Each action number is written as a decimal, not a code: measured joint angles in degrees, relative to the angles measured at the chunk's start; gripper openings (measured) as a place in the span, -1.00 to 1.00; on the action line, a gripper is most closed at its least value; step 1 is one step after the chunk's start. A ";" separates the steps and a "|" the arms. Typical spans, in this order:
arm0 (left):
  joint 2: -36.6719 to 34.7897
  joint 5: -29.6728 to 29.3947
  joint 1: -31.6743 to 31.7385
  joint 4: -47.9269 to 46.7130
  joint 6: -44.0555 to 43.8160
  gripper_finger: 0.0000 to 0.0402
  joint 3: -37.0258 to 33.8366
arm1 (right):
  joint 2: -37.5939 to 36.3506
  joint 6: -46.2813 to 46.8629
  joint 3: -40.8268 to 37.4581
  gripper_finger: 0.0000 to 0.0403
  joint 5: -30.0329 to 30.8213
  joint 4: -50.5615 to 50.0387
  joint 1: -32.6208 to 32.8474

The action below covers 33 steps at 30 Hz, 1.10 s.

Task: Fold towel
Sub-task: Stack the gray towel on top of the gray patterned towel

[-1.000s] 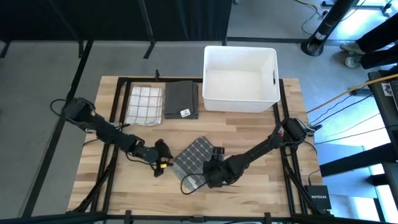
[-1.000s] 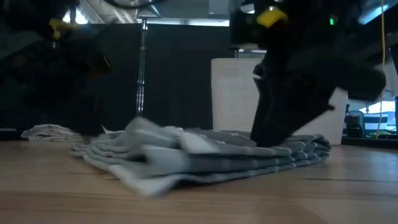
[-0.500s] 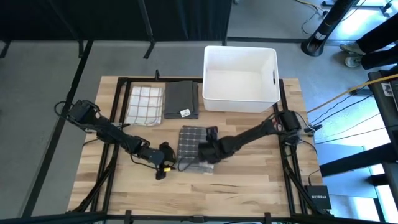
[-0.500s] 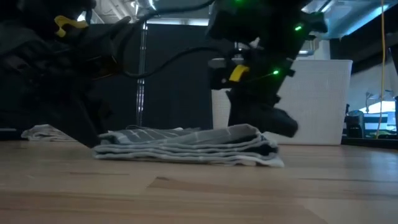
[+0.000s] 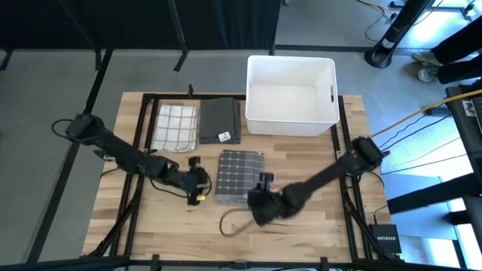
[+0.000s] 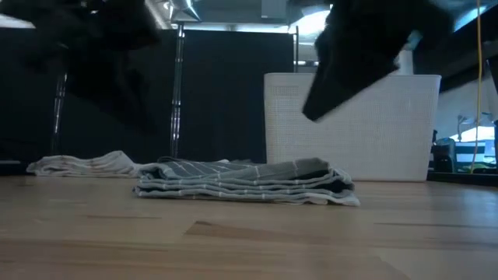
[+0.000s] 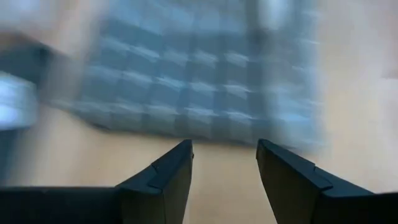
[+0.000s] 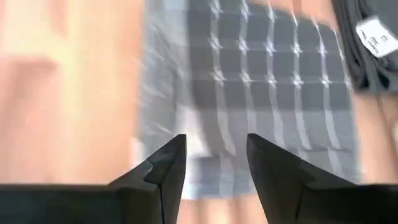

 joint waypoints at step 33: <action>11.73 2.50 36.79 2.59 37.46 0.20 1.39 | 0.26 5.49 -18.36 -0.15 22.28 30.21 9.37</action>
